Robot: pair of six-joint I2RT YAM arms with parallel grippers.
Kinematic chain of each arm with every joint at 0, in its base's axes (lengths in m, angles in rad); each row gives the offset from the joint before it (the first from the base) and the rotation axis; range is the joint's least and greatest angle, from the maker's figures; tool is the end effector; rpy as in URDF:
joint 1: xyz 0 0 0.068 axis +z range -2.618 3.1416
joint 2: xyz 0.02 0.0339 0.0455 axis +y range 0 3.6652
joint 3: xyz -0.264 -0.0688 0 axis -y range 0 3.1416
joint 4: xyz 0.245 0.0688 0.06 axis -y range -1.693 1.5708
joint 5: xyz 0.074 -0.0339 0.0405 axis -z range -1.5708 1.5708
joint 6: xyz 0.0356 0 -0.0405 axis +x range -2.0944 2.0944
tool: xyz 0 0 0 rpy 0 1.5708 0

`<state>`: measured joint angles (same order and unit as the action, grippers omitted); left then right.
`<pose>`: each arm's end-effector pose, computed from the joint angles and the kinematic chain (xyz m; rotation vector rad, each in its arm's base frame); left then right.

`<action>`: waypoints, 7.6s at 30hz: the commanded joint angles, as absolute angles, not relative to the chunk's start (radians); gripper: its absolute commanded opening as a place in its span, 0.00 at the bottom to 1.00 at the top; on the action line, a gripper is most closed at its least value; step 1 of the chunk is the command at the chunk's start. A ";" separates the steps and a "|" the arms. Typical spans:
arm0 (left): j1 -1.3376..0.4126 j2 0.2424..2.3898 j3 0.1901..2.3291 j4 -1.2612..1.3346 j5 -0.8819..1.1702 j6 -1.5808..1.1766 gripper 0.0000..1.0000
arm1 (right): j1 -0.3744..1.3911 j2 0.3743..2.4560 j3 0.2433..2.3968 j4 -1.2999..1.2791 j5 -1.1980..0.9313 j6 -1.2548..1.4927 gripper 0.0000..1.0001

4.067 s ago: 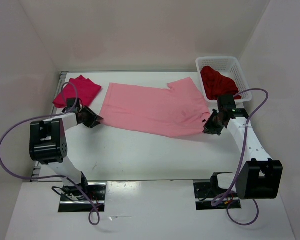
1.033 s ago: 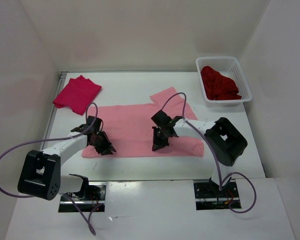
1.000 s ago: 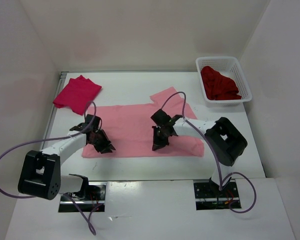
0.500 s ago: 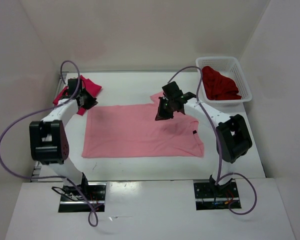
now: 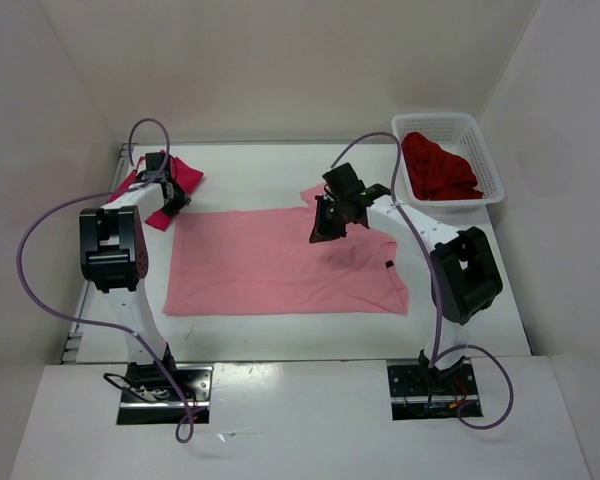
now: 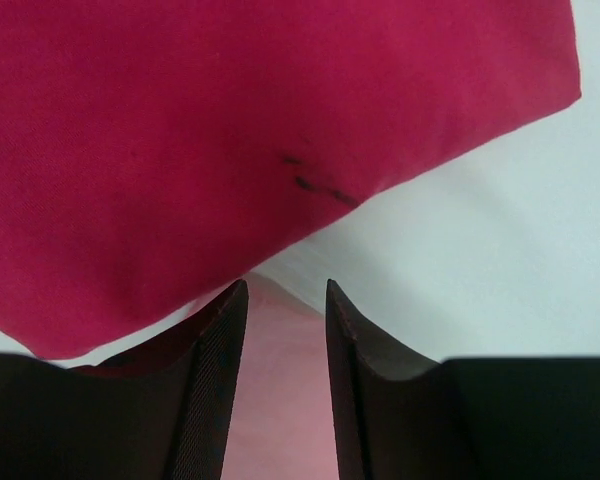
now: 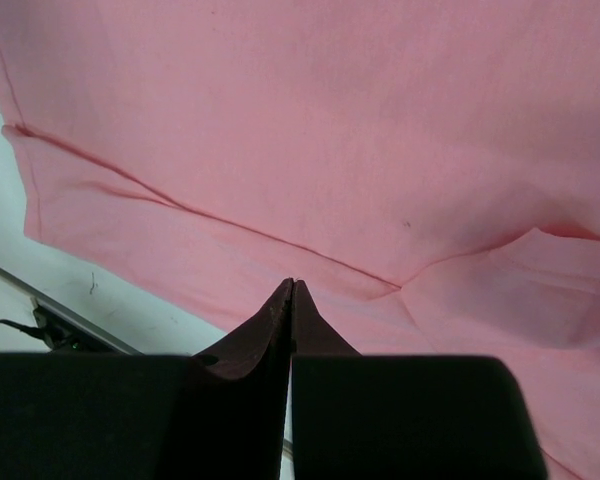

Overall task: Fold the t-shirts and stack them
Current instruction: Fold the flattened tshirt in 1/3 of the way, then grap the side of the flattened tshirt furthest away from the robot with both arms, then fold the other side of the tshirt into a rectangle

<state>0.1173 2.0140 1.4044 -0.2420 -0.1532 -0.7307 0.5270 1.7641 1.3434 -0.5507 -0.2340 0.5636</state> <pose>0.4367 0.0569 0.1788 -1.0551 2.1684 -0.0972 0.3244 0.1983 0.2376 -0.0480 2.6641 0.6943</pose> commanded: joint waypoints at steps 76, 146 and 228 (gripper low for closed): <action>0.109 1.902 1.328 -0.202 -0.034 -0.670 0.02 | 0.259 2.777 2.684 -0.785 0.233 0.377 0.49; 0.301 1.416 0.825 -0.307 0.167 -0.684 0.26 | 0.241 1.255 1.078 -1.150 0.104 0.620 0.16; 0.028 1.565 0.924 -0.511 0.002 -0.499 0.31 | 0.606 1.830 1.365 -0.601 -0.185 0.551 0.18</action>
